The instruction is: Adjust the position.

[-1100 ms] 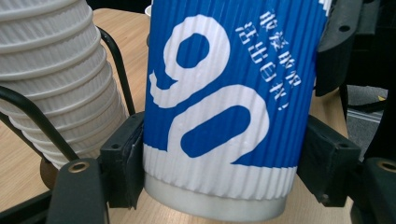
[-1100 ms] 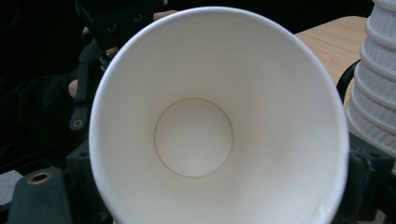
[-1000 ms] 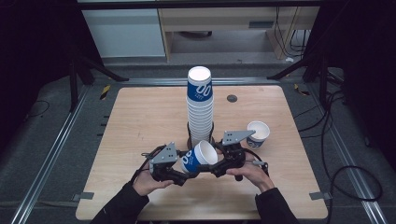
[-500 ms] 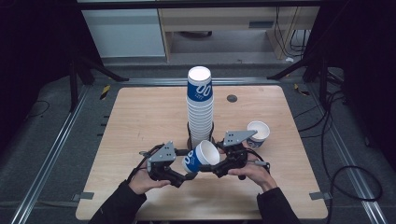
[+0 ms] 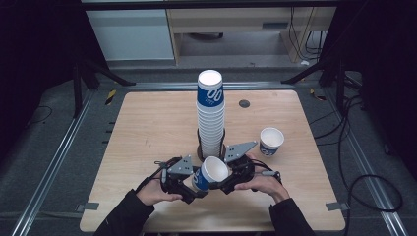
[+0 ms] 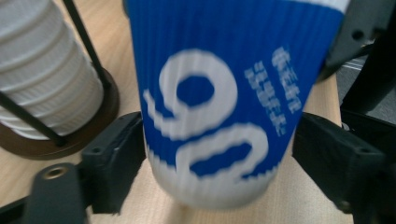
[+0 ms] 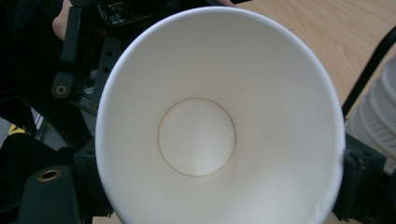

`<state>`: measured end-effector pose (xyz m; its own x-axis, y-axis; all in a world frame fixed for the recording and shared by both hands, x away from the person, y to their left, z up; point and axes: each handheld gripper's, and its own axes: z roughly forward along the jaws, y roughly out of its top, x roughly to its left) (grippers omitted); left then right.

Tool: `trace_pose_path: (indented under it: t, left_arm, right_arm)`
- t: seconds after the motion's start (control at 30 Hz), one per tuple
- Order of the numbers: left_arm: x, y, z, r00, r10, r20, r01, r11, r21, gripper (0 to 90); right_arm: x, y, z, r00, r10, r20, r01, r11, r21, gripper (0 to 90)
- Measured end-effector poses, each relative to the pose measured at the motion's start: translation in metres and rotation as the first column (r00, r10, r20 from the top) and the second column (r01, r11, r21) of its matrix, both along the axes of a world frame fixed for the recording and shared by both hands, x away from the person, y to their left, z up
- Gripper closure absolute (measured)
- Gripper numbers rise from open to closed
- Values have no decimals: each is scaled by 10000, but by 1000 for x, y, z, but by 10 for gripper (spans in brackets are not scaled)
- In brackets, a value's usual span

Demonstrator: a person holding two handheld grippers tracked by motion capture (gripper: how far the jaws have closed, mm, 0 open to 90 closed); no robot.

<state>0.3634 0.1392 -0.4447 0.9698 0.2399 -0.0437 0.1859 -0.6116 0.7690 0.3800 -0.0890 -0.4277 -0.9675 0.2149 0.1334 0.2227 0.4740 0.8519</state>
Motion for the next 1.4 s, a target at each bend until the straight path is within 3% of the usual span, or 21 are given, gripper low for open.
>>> trace_pose_path:
  t: [0.17, 0.37, 0.47, 0.63, 0.83, 0.93, 1.03, 1.13, 1.27, 1.4]
  left_arm:
    - [0, 1, 0, 10000, -1, -100, 1, 10000, 31, 266]
    - [0, 0, -1, 10000, 32, -4, -32, 10000, 16, 276]
    - [1, 2, 0, 9998, 161, 68, -159, 9996, -218, 277]
    - [5, 10, 4, 9987, 517, 42, -513, 9966, -647, 278]
    - [10, 20, 9, 9922, 1241, 135, -1210, 9826, -1406, 278]
    - [10, 22, 10, 9880, 1532, 192, -1469, 9709, -1890, 277]
    - [8, 19, 10, 9859, 1648, 286, -1549, 9643, -2148, 277]
    - [5, 14, 7, 9875, 1541, 336, -1428, 9641, -2239, 277]
    - [0, 4, 3, 9897, 1374, 394, -1262, 9695, -2103, 277]
    - [-3, -1, 1, 9901, 1301, 525, -1174, 9731, -1984, 277]
  right_arm:
    - [-2, 3, -1, 9998, 194, 38, -194, 9998, -66, 163]
    - [-2, 3, -1, 9998, 166, 98, -165, 9999, -47, 157]
    - [-2, 2, -1, 9998, 17, 219, -18, 10000, 62, 135]
    - [0, -5, 6, 9984, -437, 363, 405, 9957, 836, 80]
    - [4, -21, 17, 9947, -998, 265, 934, 9787, 1830, 74]
    - [6, -24, 16, 9926, -1213, 112, 1161, 9699, 2140, 76]
    - [7, -22, 15, 9935, -1141, -39, 1121, 9686, 2221, 81]
    - [5, -17, 12, 9955, -940, -104, 939, 9709, 2201, 88]
    - [4, -10, 9, 9972, -710, -227, 743, 9706, 2291, 96]
    - [4, -6, 7, 9970, -713, -297, 765, 9648, 2515, 136]
